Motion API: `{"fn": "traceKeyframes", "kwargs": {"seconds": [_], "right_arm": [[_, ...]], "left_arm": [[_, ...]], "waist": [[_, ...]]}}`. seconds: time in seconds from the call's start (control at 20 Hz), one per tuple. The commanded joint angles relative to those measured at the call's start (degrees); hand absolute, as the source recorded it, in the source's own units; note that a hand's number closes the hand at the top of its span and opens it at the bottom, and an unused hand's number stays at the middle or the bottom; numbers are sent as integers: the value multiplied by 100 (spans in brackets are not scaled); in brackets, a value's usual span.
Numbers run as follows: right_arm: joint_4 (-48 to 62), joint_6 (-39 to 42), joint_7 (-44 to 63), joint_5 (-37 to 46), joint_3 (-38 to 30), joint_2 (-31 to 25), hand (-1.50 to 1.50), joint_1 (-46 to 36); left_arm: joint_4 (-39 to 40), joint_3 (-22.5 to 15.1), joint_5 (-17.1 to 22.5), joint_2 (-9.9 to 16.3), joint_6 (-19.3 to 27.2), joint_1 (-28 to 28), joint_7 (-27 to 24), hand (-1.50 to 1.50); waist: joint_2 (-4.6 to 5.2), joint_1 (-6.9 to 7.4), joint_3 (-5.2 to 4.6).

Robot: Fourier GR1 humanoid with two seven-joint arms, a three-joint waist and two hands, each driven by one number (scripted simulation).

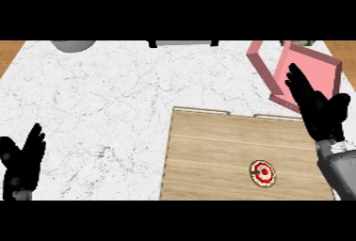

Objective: Pick the cupcake from the tray and place it in the cardboard box

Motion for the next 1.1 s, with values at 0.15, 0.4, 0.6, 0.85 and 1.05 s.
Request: {"fn": "traceKeyframes", "kwargs": {"seconds": [0.15,0.4,0.6,0.85,1.05], "right_arm": [[-689,1363,-242,-582,211,-85,-150,323],[-1320,2059,-976,1968,1278,-1963,-150,-10],[-780,1903,-2894,662,662,-1090,-150,1773],[-113,3217,-4588,587,35,-1850,-150,1820],[-310,2737,-4303,1611,-17,-2323,-150,1487]], "left_arm": [[-40,-162,-977,662,95,-418,-388,0],[-105,-346,-1191,859,-43,-434,-465,0],[-67,-320,-1243,763,-110,-444,-585,0],[-62,-382,-1448,660,-157,-725,-378,0],[-89,-416,-1507,576,-168,-714,-282,0]], "waist": [[37,34,-95],[-72,-6,-134],[42,-24,-84],[50,80,-94],[39,93,-102]]}}
